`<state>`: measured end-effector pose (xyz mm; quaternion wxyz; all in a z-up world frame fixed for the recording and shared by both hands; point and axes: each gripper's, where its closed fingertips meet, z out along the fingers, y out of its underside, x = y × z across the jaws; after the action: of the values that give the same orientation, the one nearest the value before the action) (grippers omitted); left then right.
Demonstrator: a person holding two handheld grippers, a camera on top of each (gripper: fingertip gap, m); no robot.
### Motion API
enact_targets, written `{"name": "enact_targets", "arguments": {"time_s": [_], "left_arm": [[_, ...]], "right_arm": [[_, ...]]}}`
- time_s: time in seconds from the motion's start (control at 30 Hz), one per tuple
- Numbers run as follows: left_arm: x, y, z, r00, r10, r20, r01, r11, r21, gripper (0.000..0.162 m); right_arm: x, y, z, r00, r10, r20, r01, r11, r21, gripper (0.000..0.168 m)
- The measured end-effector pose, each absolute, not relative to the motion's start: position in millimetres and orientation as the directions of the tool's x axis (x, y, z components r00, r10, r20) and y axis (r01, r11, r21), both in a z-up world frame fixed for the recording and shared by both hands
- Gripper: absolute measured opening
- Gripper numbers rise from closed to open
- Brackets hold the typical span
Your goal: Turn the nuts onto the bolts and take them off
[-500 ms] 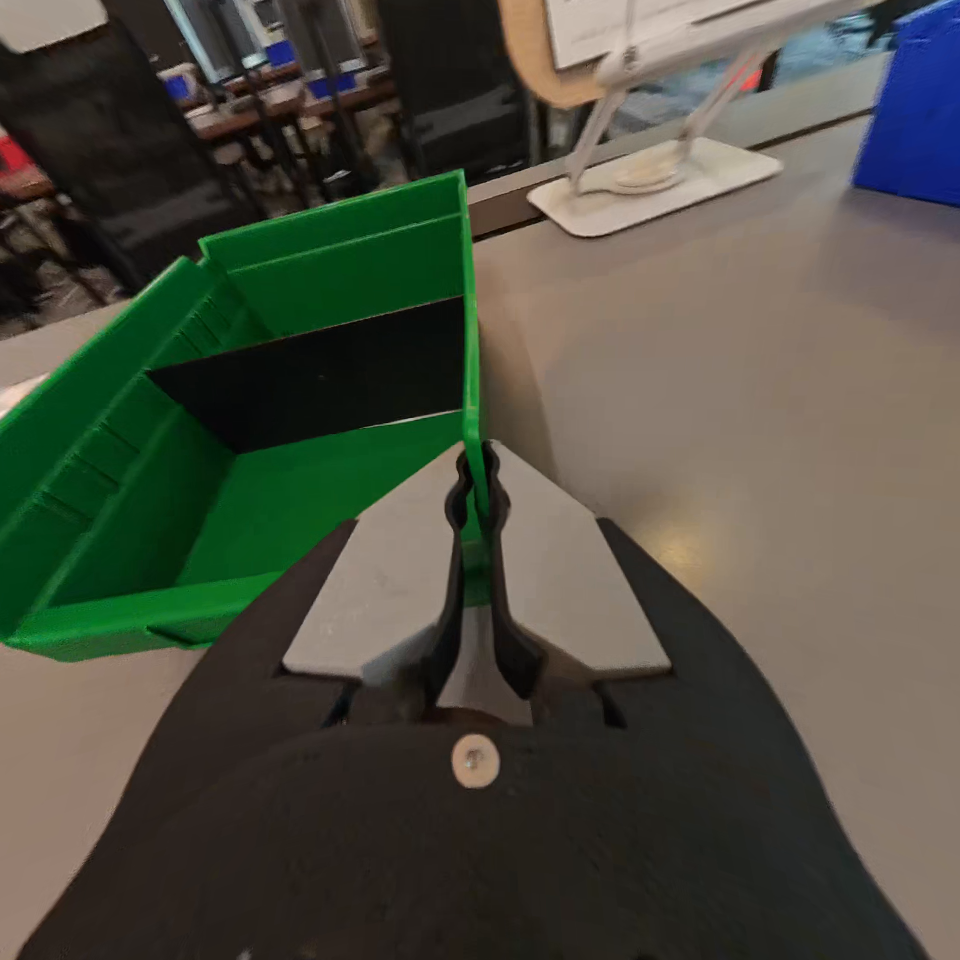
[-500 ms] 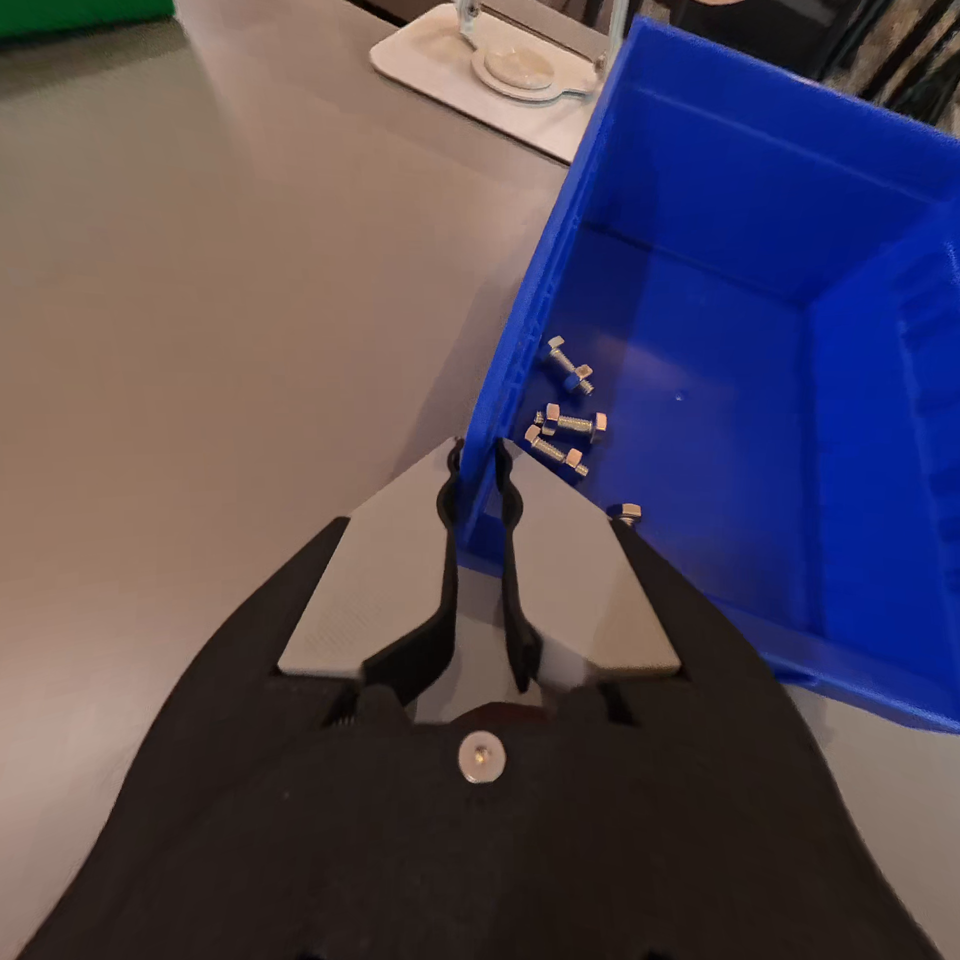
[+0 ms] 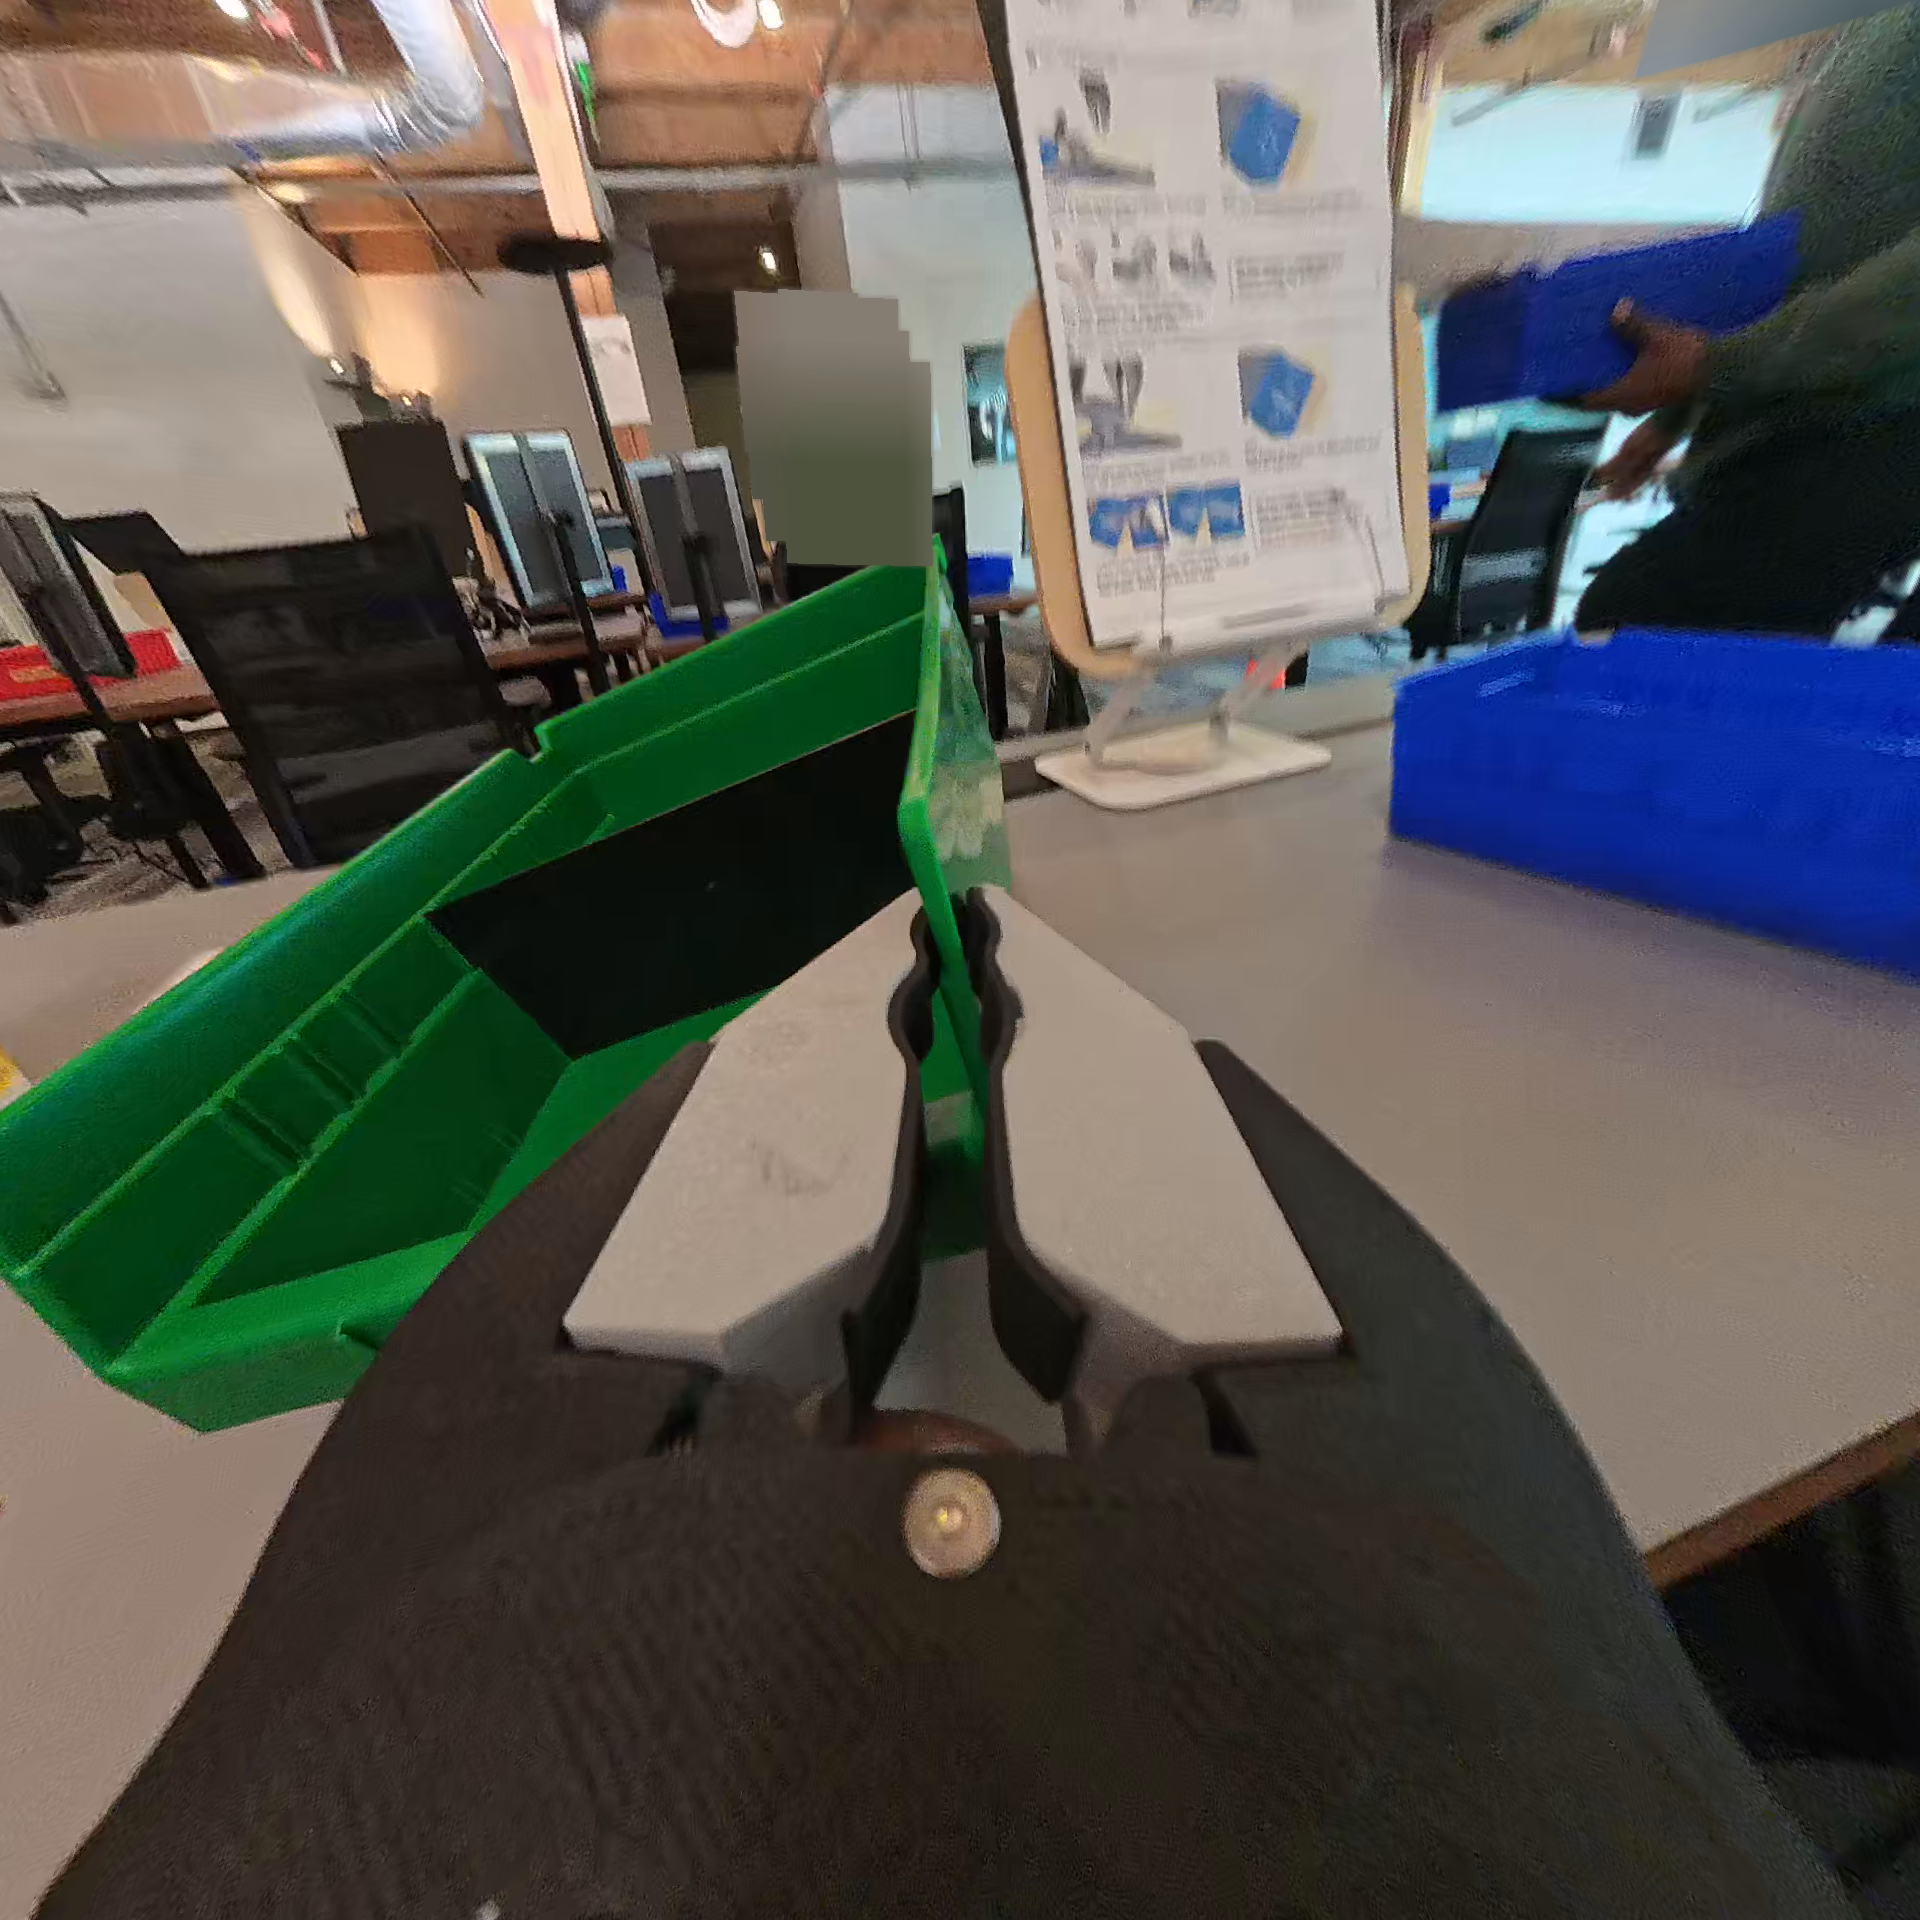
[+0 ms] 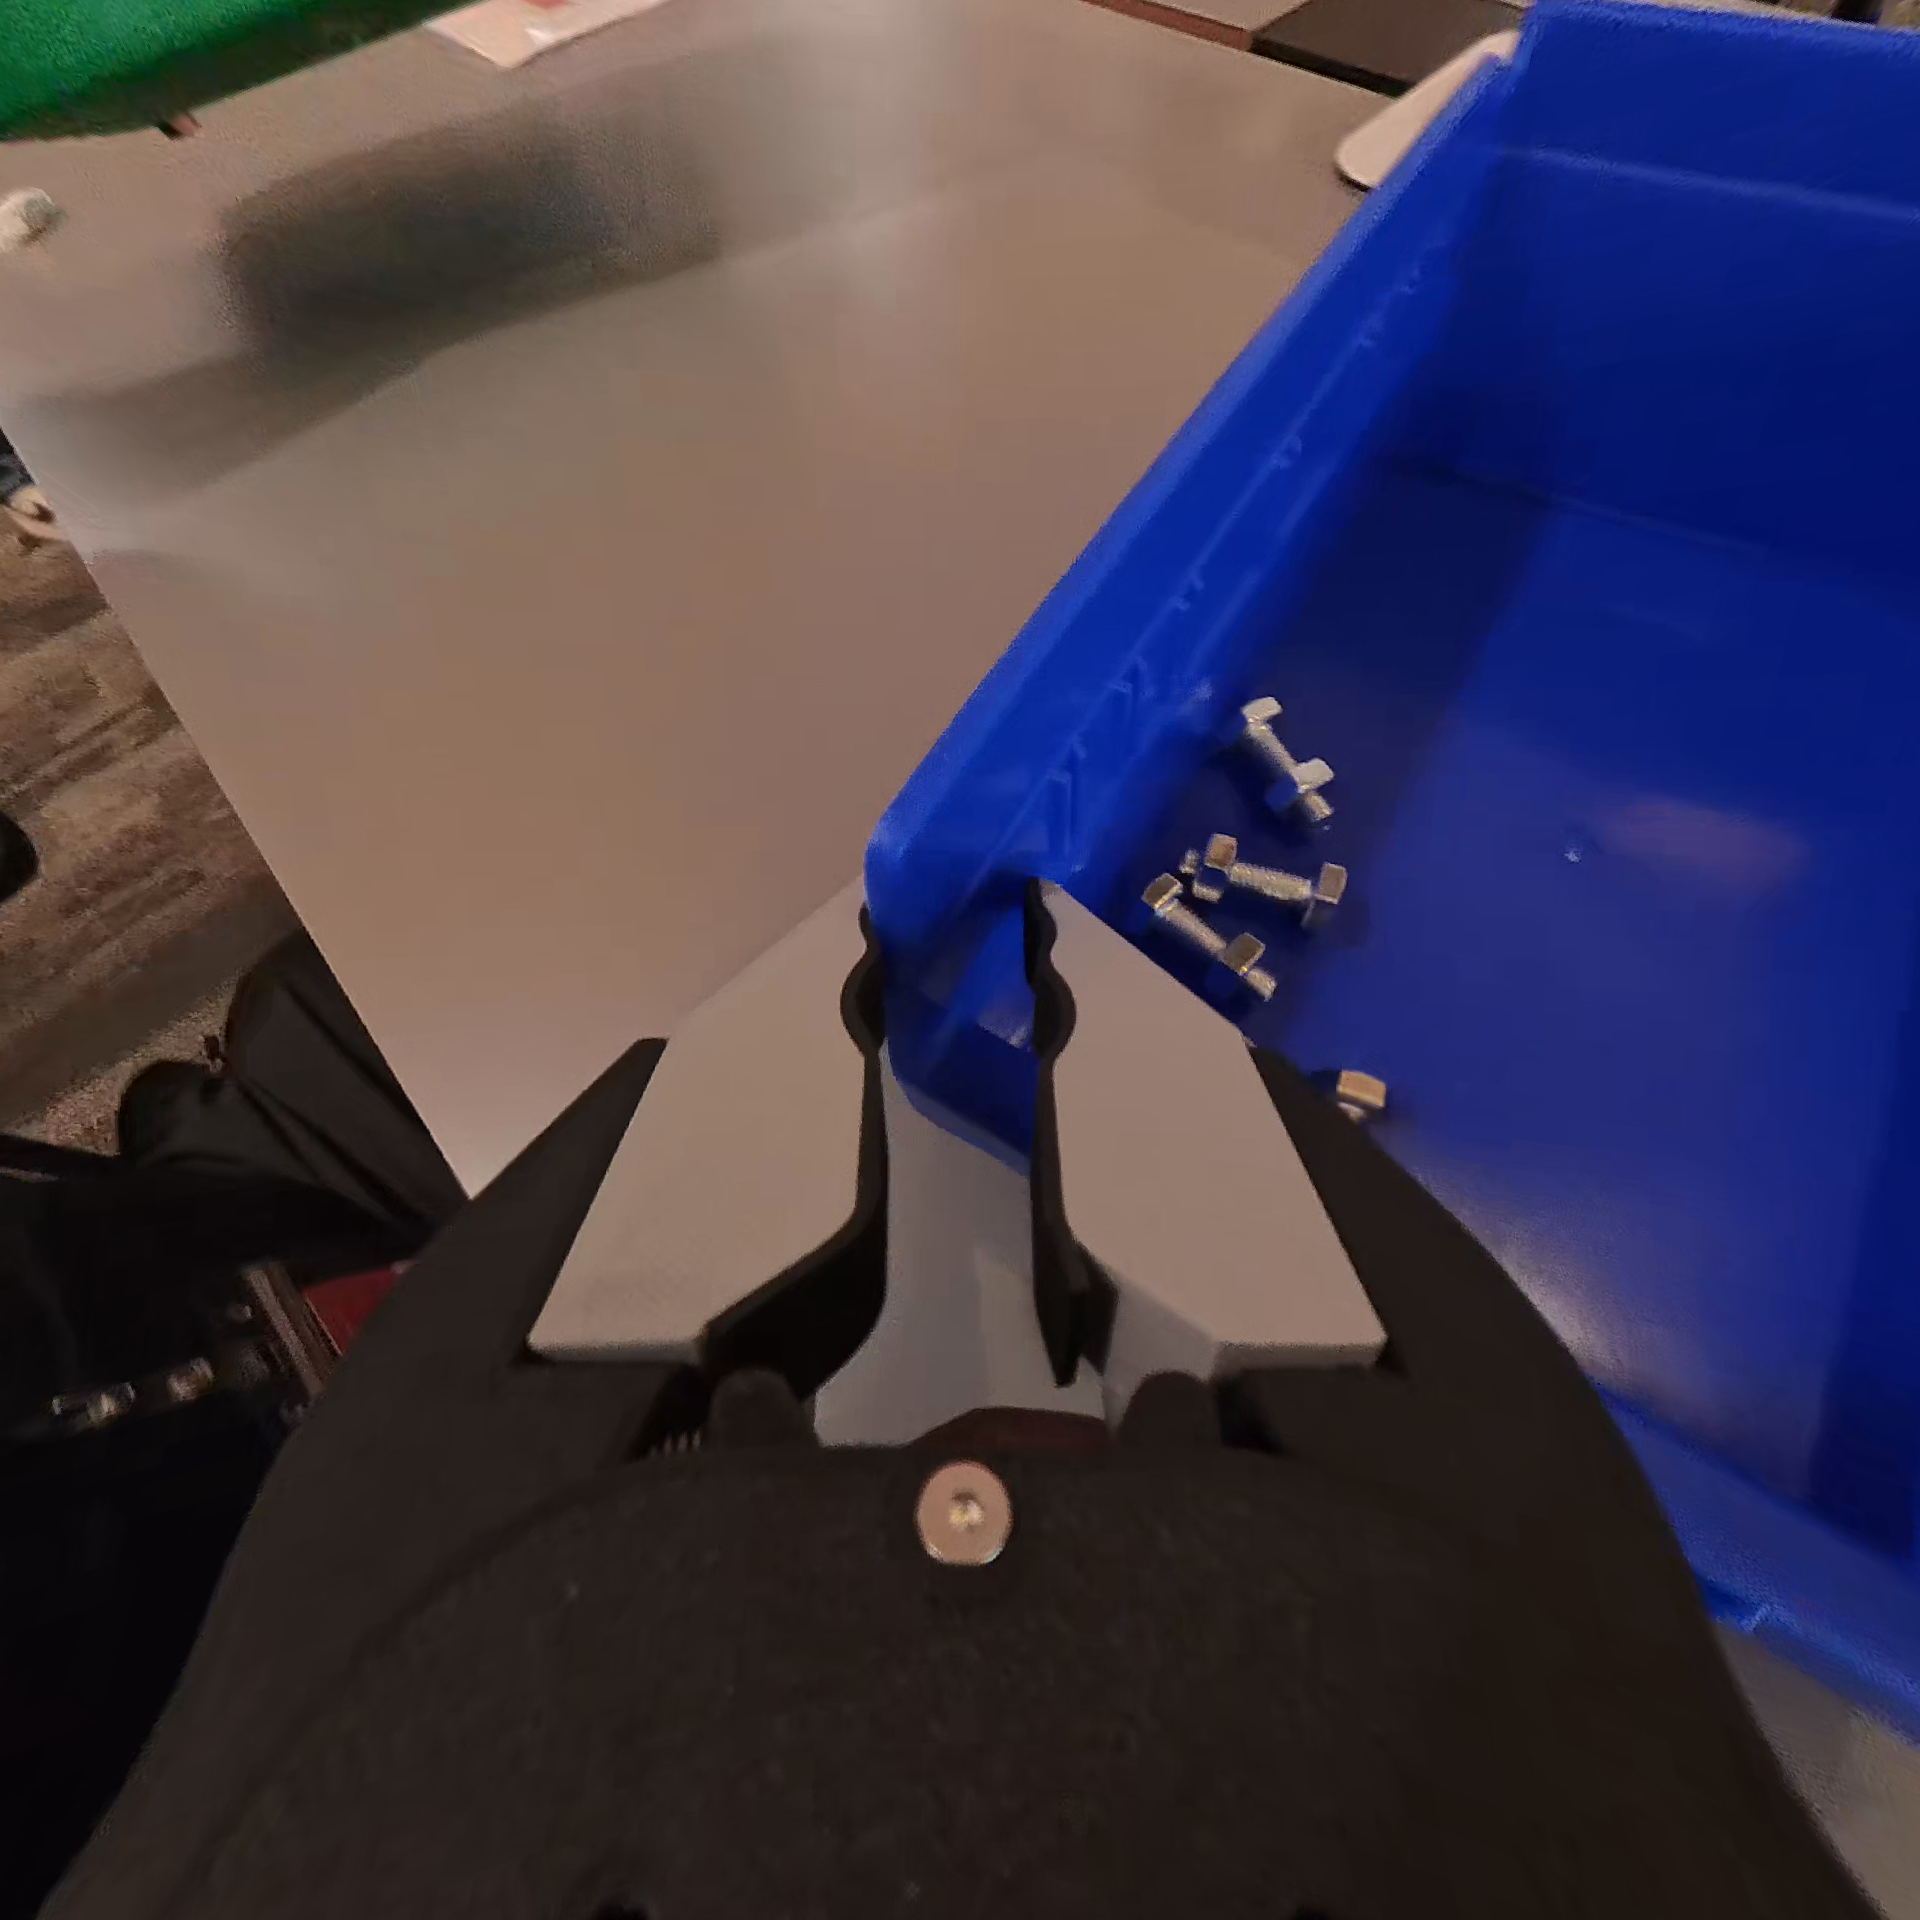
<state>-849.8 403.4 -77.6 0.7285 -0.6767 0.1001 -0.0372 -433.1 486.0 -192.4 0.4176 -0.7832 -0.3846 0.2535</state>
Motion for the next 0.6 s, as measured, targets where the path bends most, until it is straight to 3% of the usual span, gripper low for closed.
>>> {"name": "enact_targets", "arguments": {"time_s": [0.17,0.4,0.5,0.6], "left_arm": [[-830,383,-5,0.952,-0.124,-0.280,-0.249,0.217,-0.944,0.000],[-777,357,85,0.926,-0.139,-0.352,-0.270,0.408,-0.872,0.001],[-755,353,99,0.921,-0.151,-0.360,-0.265,0.435,-0.861,0.001],[-742,352,101,0.921,-0.158,-0.355,-0.262,0.421,-0.868,0.001]], "right_arm": [[-508,485,-192,0.573,0.819,-0.015,0.415,-0.307,-0.857,0.022],[-658,477,-192,0.459,0.888,-0.009,0.454,-0.243,-0.857,0.024],[-734,462,-187,0.327,0.940,-0.097,0.413,-0.234,-0.880,0.036],[-767,444,-174,0.242,0.925,-0.293,0.327,-0.362,-0.873,0.040]]}}
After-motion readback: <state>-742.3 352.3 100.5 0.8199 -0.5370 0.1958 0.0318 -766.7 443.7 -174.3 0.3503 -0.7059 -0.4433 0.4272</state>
